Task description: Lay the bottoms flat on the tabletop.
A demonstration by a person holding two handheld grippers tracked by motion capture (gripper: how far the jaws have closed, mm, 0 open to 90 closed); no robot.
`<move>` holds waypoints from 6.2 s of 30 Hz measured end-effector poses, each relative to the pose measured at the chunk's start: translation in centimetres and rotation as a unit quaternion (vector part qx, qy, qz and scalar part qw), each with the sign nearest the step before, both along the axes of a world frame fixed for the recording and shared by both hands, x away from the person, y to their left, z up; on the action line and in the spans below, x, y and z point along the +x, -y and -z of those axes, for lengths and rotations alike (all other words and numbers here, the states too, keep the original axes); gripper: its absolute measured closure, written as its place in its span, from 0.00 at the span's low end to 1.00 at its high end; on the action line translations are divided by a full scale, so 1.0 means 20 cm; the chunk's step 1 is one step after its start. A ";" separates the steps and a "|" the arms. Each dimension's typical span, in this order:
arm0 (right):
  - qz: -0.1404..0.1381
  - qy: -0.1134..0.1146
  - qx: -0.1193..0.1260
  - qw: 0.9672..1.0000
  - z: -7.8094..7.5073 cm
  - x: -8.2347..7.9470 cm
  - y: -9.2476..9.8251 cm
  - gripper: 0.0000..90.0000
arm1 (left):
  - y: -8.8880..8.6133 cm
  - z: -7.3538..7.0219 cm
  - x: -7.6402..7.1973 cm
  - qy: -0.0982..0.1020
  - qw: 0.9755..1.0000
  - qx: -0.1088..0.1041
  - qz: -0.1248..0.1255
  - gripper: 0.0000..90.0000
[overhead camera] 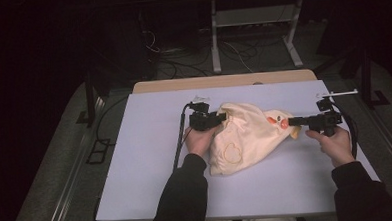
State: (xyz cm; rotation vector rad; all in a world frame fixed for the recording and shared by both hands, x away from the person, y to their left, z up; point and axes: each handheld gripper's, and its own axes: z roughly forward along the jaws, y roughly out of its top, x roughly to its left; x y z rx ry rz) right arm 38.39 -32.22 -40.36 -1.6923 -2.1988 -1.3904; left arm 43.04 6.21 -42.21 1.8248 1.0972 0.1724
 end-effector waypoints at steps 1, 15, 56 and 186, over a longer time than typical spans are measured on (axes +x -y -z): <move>0.000 0.000 -0.001 1.000 0.00 0.00 0.00 0.92 | 0.00 0.00 0.00 0.001 1.000 0.002 0.001 0.78; 0.001 0.004 -0.007 1.000 0.01 0.00 -0.01 0.92 | -0.04 -0.11 -0.03 0.026 0.998 0.054 0.029 0.92; -0.035 0.037 -0.090 0.995 -0.21 0.32 -0.36 0.94 | -0.23 -0.59 -0.25 0.094 0.964 0.213 0.130 0.92; -0.043 0.034 -0.044 0.997 0.01 0.18 -0.33 0.94 | -0.52 -0.11 0.13 -0.110 0.987 0.017 0.119 0.94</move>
